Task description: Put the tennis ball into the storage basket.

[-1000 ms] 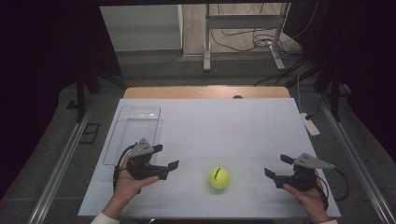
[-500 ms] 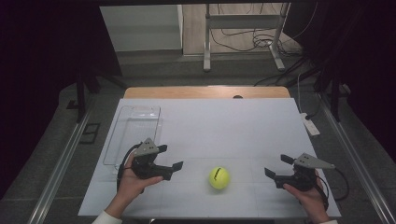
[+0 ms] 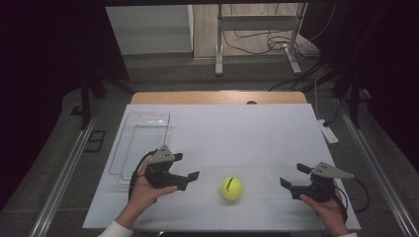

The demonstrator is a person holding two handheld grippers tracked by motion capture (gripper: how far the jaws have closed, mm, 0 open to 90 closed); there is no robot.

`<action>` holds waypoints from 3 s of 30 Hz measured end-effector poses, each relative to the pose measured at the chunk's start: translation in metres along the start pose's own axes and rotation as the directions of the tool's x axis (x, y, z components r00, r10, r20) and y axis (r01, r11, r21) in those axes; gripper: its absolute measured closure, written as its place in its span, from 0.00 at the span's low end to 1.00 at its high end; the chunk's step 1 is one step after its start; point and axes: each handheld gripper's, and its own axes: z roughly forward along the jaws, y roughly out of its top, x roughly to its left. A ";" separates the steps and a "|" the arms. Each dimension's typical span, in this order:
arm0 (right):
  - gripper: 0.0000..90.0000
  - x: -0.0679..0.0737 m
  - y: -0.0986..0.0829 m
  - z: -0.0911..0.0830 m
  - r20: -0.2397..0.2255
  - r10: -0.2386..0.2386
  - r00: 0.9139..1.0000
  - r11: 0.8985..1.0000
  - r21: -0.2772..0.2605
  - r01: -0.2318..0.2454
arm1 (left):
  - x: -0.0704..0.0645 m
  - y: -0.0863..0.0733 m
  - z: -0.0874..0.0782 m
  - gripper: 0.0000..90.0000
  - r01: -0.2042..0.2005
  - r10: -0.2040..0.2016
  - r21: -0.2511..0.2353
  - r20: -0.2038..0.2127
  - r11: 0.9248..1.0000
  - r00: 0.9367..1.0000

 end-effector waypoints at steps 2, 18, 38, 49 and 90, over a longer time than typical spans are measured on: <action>0.12 0.000 0.000 0.000 0.000 0.000 1.000 1.000 0.000 0.000 | -0.001 0.002 0.002 0.13 -0.004 0.004 0.004 0.006 1.000 1.000; 0.12 0.000 -0.001 0.000 -0.001 0.001 1.000 1.000 0.001 -0.001 | -0.008 0.011 0.019 0.12 -0.031 0.029 0.044 0.049 0.999 0.998; 0.12 -0.001 -0.001 0.000 -0.001 0.001 1.000 1.000 0.002 -0.001 | -0.020 0.018 0.043 0.10 -0.065 0.054 0.101 0.107 0.993 0.993; 0.12 -0.001 -0.001 -0.001 0.000 0.000 1.000 1.000 0.002 0.000 | -0.027 0.018 0.057 0.08 -0.083 0.065 0.124 0.143 0.989 0.988; 0.12 -0.002 -0.002 0.000 0.000 0.000 1.000 1.000 0.007 0.000 | -0.046 0.028 0.091 0.07 -0.130 0.084 0.185 0.238 0.974 0.968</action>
